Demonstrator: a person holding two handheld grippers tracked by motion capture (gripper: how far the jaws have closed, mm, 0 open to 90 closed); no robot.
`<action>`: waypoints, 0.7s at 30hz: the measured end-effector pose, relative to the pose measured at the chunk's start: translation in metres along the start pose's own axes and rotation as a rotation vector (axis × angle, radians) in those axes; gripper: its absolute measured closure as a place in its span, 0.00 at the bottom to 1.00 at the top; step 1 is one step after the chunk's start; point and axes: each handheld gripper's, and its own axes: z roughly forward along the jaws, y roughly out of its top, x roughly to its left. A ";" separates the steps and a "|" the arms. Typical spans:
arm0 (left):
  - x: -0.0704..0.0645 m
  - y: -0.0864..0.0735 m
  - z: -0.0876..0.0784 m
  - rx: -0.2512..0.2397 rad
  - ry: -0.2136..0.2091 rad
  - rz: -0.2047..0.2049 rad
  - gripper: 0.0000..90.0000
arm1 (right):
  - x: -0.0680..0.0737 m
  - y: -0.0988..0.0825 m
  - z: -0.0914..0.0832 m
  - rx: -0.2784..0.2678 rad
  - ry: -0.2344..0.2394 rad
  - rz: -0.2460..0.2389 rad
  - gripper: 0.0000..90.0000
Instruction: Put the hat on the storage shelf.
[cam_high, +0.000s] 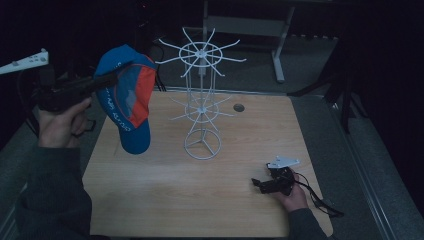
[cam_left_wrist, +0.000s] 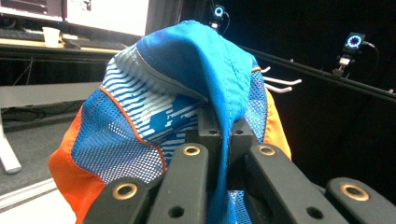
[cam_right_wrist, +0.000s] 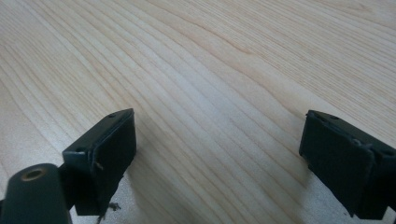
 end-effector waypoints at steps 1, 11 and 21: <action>0.000 0.000 0.000 0.000 0.000 0.000 0.99 | 0.000 0.000 0.000 0.000 0.000 0.000 0.12; -0.002 0.002 0.006 -0.021 -0.063 0.004 0.99 | 0.000 0.000 0.000 0.000 0.000 0.000 0.12; -0.006 -0.002 0.021 0.034 -0.153 0.016 0.98 | 0.000 0.000 0.000 0.000 0.000 0.000 0.12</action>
